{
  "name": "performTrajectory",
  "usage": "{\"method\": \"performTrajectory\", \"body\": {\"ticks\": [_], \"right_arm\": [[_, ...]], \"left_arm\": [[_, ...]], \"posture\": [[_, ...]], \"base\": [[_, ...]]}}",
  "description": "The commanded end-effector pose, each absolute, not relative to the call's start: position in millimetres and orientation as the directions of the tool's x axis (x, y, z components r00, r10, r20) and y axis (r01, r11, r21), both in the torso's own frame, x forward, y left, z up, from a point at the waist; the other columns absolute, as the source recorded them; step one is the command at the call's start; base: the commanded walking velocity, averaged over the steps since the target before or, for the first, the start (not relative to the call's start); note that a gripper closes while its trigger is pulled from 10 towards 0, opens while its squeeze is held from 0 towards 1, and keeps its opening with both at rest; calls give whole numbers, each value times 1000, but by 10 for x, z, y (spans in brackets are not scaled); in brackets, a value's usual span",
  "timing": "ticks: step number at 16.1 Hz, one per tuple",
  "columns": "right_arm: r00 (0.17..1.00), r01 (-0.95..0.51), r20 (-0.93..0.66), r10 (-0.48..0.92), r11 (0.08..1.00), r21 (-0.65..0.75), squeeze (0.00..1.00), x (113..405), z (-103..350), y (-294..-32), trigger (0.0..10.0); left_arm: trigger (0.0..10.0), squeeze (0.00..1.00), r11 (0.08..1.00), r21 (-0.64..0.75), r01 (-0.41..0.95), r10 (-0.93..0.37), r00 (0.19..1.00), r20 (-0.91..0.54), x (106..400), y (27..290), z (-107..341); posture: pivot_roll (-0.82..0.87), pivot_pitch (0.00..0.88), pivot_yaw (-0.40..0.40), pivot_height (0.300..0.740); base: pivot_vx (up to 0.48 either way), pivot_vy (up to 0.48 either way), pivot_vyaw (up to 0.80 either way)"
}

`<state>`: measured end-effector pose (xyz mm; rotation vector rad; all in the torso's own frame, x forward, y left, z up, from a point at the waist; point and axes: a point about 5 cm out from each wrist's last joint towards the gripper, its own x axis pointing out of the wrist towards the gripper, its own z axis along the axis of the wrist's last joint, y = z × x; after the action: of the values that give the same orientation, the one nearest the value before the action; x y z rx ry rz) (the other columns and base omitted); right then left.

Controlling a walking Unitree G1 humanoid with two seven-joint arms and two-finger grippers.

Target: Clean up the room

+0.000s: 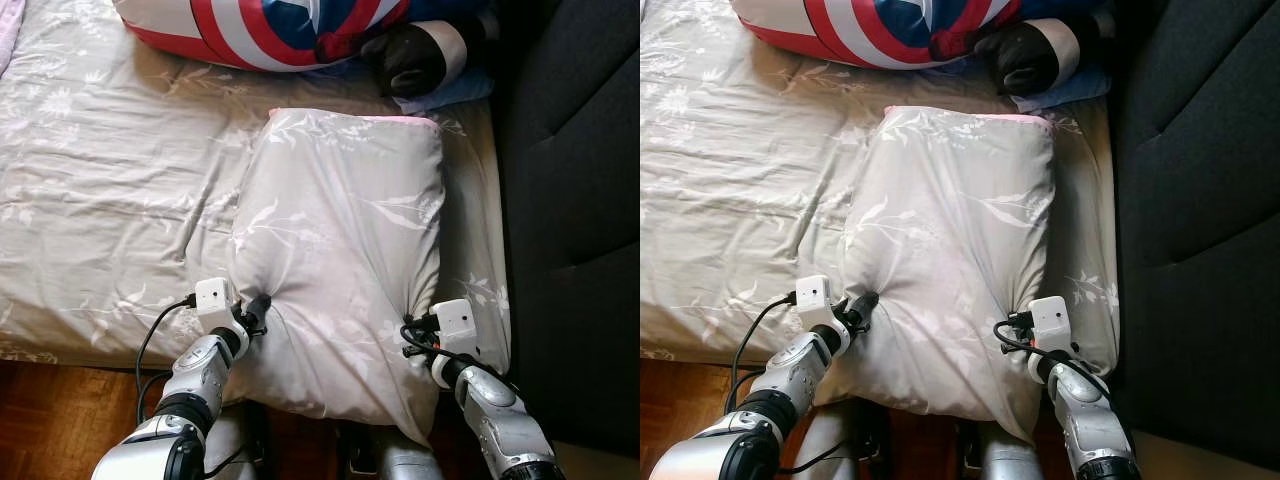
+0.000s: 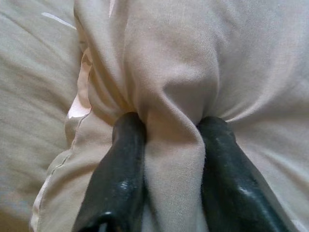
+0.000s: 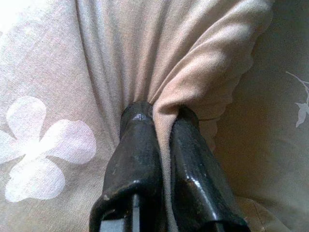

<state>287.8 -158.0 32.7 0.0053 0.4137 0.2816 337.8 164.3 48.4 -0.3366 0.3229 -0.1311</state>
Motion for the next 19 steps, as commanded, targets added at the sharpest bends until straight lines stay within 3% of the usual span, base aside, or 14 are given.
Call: {"method": "performTrajectory", "body": {"ticks": [1, 7, 13, 17, 19], "right_arm": [[779, -280, -552, 296, 953, 116, 0, 2593, -47, -1529, 0], [801, -246, -534, 271, 962, 120, 0, 2709, -36, -1489, 0], [889, -140, -430, 157, 988, 72, 0, 3051, 223, -1592, 0], [963, 32, -268, -23, 999, 29, 0, 3355, 627, -1887, 0], [986, 131, -108, -128, 991, 24, 0, 3472, 958, -2086, 0]], "left_arm": [[0, 0, 925, -373, 70, -215, 907, -363, 3242, 1528, 283], [0, 0, 912, -376, 164, -286, 911, -298, 3293, 1448, 377], [0, 0, 909, -357, 213, -287, 943, -166, 3568, 1421, 774], [0, 0, 902, -340, 264, -304, 950, -70, 3778, 1350, 1140], [0, 0, 892, -358, 277, -301, 954, -13, 3862, 1285, 1321]], "posture": [[-125, 407, -114, 660], [-93, 351, -87, 660], [-83, 256, -42, 660], [-84, 215, -12, 660], [-88, 211, -3, 660]], "base": [[0, 0, 0], [0, 0, 0], [0, 0, 0], [0, 0, 0], [0, 0, 0]]}}
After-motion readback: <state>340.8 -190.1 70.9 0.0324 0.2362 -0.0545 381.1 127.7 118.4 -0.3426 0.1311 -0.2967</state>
